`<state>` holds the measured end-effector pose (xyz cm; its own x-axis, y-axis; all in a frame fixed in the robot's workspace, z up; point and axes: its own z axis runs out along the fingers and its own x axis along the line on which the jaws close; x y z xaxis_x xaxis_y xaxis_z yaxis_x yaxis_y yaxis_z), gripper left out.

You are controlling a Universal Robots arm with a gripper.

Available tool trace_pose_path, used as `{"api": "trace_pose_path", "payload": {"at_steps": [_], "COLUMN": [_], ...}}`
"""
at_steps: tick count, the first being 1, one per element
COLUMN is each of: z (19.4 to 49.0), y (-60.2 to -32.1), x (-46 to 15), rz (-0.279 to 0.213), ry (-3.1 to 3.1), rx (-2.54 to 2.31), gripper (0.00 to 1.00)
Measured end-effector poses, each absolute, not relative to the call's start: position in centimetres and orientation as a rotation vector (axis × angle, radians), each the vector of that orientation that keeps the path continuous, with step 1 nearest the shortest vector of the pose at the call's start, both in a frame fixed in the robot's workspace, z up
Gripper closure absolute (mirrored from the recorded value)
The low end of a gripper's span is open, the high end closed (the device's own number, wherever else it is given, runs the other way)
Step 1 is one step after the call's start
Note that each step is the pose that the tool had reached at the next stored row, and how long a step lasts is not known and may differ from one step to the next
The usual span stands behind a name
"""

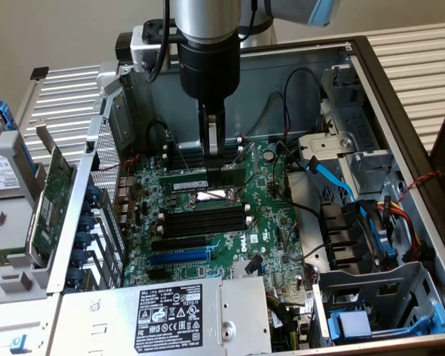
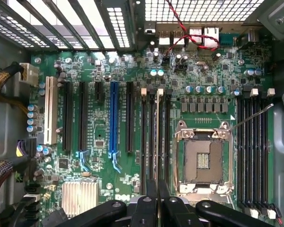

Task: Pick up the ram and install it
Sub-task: 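Insert the ram into the slot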

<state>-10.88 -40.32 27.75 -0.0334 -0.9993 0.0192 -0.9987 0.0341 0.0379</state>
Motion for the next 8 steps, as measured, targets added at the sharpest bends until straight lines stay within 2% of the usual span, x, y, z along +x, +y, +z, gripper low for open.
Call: {"api": "trace_pose_path", "payload": {"at_steps": [8], "z": [26.94], "y": [-40.41], "x": [-10.87], "rz": [-0.026], "ry": [-2.227], "rx": [2.154], "gripper": [0.87]}}
